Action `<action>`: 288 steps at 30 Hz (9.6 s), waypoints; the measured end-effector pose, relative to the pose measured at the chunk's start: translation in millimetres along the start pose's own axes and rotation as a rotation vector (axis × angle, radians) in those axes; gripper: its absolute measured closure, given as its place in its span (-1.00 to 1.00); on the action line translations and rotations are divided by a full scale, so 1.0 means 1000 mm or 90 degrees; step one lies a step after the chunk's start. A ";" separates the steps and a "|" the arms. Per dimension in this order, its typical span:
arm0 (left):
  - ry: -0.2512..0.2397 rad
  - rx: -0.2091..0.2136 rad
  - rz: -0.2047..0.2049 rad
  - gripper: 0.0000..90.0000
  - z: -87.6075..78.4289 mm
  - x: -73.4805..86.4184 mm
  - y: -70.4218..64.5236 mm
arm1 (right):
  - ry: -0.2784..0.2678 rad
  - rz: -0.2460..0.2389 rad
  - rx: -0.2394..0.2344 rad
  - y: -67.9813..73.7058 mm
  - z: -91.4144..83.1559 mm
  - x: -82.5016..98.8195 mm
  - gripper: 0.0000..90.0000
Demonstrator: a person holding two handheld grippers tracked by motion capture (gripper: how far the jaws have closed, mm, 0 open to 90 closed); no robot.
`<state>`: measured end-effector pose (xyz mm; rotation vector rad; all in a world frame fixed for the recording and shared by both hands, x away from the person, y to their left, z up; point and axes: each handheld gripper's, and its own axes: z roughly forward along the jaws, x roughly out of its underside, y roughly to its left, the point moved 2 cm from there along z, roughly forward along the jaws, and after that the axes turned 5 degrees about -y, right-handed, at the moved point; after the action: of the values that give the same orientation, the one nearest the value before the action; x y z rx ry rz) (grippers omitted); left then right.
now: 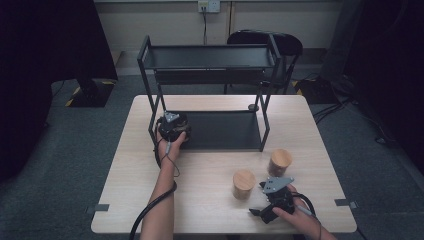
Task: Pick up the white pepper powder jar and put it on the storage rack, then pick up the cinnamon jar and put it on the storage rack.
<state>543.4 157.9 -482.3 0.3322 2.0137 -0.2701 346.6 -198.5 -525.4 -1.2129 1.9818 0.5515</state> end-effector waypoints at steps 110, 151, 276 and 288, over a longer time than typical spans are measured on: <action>0.026 0.128 -0.045 -0.95 -0.053 0.041 -0.015 | 0.000 0.000 0.000 0.000 0.000 0.000 -1.00; 0.044 0.151 -0.013 -0.95 -0.079 0.059 -0.024 | 0.000 0.000 0.000 0.000 0.000 0.000 -1.00; 0.143 0.119 0.114 -1.00 -0.128 0.111 -0.021 | 0.008 -0.004 -0.007 -0.001 -0.001 0.000 -1.00; 0.143 0.119 0.114 -1.00 -0.128 0.111 -0.021 | 0.010 -0.009 -0.006 -0.003 -0.004 -0.004 -0.98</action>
<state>382.1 193.4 -524.2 0.6827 2.1670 -0.3208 349.1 -200.2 -519.9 -1.2388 1.9843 0.5473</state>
